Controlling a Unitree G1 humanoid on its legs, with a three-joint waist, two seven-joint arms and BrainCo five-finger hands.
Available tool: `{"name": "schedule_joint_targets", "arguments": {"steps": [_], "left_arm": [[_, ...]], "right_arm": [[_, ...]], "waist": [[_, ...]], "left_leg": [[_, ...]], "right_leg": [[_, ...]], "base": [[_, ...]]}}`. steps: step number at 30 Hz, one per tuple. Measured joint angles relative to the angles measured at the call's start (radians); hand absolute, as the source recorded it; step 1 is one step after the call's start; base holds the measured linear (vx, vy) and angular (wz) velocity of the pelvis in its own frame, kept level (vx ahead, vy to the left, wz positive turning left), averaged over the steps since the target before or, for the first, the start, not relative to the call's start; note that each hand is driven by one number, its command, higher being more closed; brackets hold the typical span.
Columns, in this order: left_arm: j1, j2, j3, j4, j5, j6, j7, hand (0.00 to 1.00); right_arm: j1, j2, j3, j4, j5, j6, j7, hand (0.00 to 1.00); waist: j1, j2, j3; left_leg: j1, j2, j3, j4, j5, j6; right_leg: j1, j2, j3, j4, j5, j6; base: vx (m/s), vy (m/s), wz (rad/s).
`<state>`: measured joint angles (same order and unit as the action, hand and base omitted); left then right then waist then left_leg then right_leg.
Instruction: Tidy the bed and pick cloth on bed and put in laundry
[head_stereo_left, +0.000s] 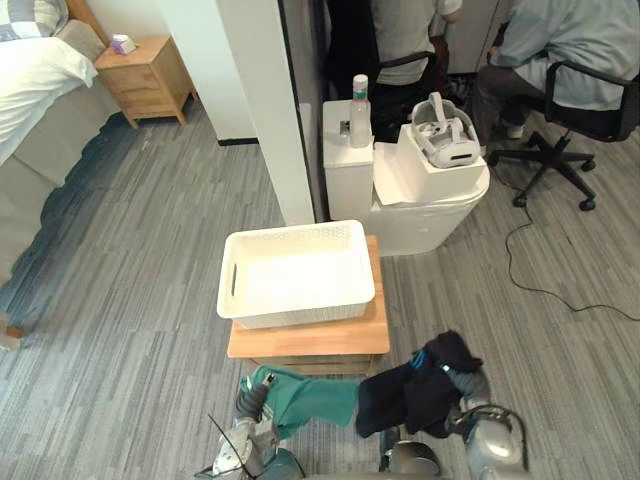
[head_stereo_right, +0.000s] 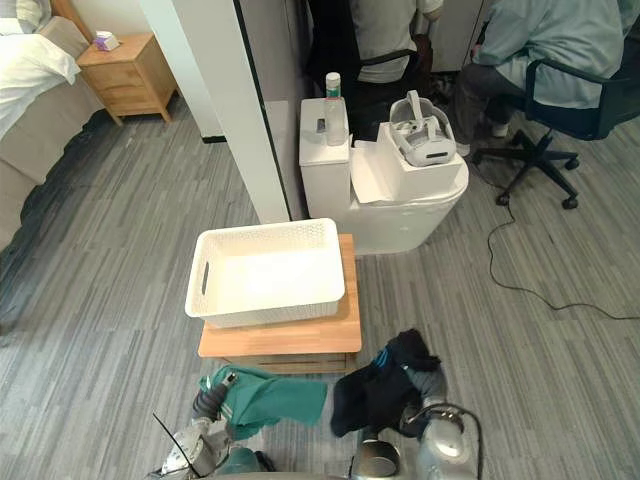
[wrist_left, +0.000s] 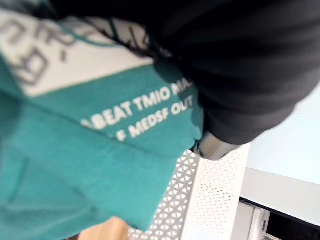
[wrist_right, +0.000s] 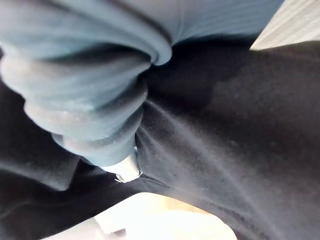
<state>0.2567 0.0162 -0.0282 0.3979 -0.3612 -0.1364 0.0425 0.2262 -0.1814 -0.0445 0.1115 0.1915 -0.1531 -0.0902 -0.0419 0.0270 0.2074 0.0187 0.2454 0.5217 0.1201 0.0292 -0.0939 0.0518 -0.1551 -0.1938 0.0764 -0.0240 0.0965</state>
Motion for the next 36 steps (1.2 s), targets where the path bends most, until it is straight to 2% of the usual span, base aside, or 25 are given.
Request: {"name": "schedule_joint_targets", "arguments": {"steps": [1,3,8,11,14,16,20,26,30,36], "left_arm": [[0.000,0.015,-0.001,-0.011,0.000,0.000,-0.003,1.00],[0.002,0.031,0.000,-0.025,0.000,0.000,-0.008,1.00],[0.037,0.059,0.003,-0.044,0.003,0.001,-0.023,1.00],[0.051,0.063,0.000,-0.043,0.010,0.007,-0.031,1.00],[0.051,0.065,0.000,-0.043,0.010,0.008,-0.042,1.00],[0.050,0.065,-0.004,-0.042,0.006,0.009,-0.042,1.00],[0.050,0.065,-0.009,-0.032,-0.001,0.009,-0.042,1.00],[0.048,0.065,-0.014,0.006,-0.021,0.009,-0.042,1.00],[0.046,0.066,-0.033,0.009,-0.025,0.007,-0.043,1.00],[0.033,0.067,-0.042,0.031,-0.028,0.007,-0.044,1.00]], "right_arm": [[0.005,0.008,0.005,-0.052,-0.004,-0.002,0.003,1.00],[-0.019,0.022,0.008,-0.129,-0.011,-0.005,0.006,1.00],[-0.142,-0.009,0.018,-0.272,-0.067,-0.010,0.002,1.00],[-0.260,-0.070,0.068,-0.323,-0.089,-0.024,-0.003,1.00],[-0.409,-0.129,0.139,-0.316,-0.124,-0.025,-0.002,1.00],[-0.549,-0.162,0.186,-0.254,-0.130,-0.025,-0.003,1.00],[-0.753,-0.205,0.232,-0.149,-0.156,-0.024,-0.004,1.00],[-1.028,-0.240,0.292,0.053,-0.156,-0.023,-0.017,1.00],[-1.094,-0.256,0.293,0.129,-0.154,-0.016,-0.026,1.00],[-1.106,-0.225,0.293,0.162,-0.154,0.004,-0.041,1.00]], "waist": [[0.002,-0.019,-0.008],[0.004,-0.045,-0.011],[0.006,-0.040,-0.015],[0.006,-0.053,-0.039],[0.012,-0.081,-0.064],[0.024,-0.099,-0.084],[0.052,-0.107,-0.096],[0.068,-0.116,-0.113],[0.087,-0.117,-0.114],[0.113,-0.113,-0.112]], "left_leg": [[-0.003,-0.031,0.001,-0.006,-0.019,0.023],[-0.002,-0.078,0.005,-0.009,-0.031,0.042],[0.041,-0.126,0.015,-0.067,-0.041,0.045],[0.045,-0.140,0.042,-0.125,-0.028,0.034],[0.042,-0.146,0.044,-0.162,0.011,0.040],[0.044,-0.146,0.041,-0.180,0.026,0.045],[0.044,-0.150,0.035,-0.198,0.031,0.051],[0.016,-0.154,0.019,-0.213,0.053,0.049],[-0.019,-0.144,-0.004,-0.218,0.078,0.045],[-0.091,-0.118,-0.027,-0.223,0.113,0.044]], "right_leg": [[0.006,-0.026,-0.001,-0.015,0.001,0.012],[0.026,-0.065,-0.010,-0.043,0.008,0.053],[0.060,-0.110,-0.028,-0.046,0.003,0.082],[0.034,-0.111,-0.028,-0.047,0.004,0.087],[0.014,-0.107,-0.033,-0.050,0.021,0.098],[0.012,-0.094,-0.050,-0.070,0.053,0.106],[0.011,-0.092,-0.053,-0.079,0.083,0.116],[-0.006,-0.090,-0.058,-0.090,0.095,0.100],[-0.022,-0.080,-0.075,-0.100,0.100,0.093],[-0.078,-0.051,-0.080,-0.104,0.098,0.054]], "base": [[0.09,0.191,0.22],[0.09,0.232,0.24],[-0.01,0.083,0.04],[-0.01,0.012,-0.02],[0.07,0.006,0.04],[0.07,-0.004,0.06],[0.02,0.012,0.06],[-0.01,-0.017,0.09],[-0.06,-0.050,0.15],[-0.13,-0.045,0.09]]}}
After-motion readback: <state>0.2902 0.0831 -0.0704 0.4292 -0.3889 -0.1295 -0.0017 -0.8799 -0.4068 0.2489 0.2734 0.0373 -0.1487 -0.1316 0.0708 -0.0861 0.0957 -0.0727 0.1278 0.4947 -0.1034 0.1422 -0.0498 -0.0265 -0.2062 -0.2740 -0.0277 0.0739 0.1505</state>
